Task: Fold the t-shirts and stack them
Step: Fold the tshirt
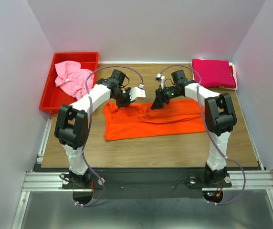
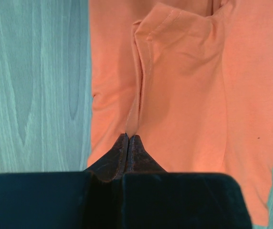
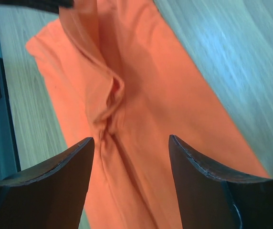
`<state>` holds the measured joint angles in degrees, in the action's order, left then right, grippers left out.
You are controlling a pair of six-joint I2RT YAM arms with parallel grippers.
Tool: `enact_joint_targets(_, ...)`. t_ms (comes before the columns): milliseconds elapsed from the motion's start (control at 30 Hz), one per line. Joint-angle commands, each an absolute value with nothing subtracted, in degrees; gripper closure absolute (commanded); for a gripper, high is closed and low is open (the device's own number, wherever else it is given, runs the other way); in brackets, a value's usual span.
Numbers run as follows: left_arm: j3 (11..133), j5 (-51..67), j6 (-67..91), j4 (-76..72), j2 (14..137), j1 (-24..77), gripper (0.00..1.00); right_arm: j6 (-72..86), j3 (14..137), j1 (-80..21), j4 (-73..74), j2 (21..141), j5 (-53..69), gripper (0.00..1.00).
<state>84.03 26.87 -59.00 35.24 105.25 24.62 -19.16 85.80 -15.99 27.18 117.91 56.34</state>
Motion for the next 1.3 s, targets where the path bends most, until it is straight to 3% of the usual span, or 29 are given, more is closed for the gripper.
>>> enact_joint_targets(0,86.92,28.91,-60.03,34.89,104.94,23.56,1.0,-14.77,89.47,-17.84,19.95,119.26,57.65,0.32)
enact_joint_targets(233,87.28,29.44,-60.21,34.45,105.73,22.85,1.0,-11.52,92.54,-21.09,17.75,123.83,57.48,0.36)
enact_joint_targets(467,88.68,29.0,-60.73,34.72,108.1,22.24,1.0,-9.67,94.92,-22.15,17.31,126.3,58.71,0.53)
enact_joint_targets(633,88.95,28.92,-61.43,34.8,109.07,21.89,1.0,-9.93,93.43,-21.97,17.4,124.54,58.97,0.46)
enact_joint_targets(1000,89.56,29.36,-61.43,34.01,109.42,21.36,1.0,-7.91,96.85,-22.06,17.4,128.32,59.07,0.47)
enact_joint_targets(1267,91.58,29.44,-61.26,34.72,110.92,21.01,1.0,-7.38,98.44,-22.94,17.58,129.99,58.71,0.63)
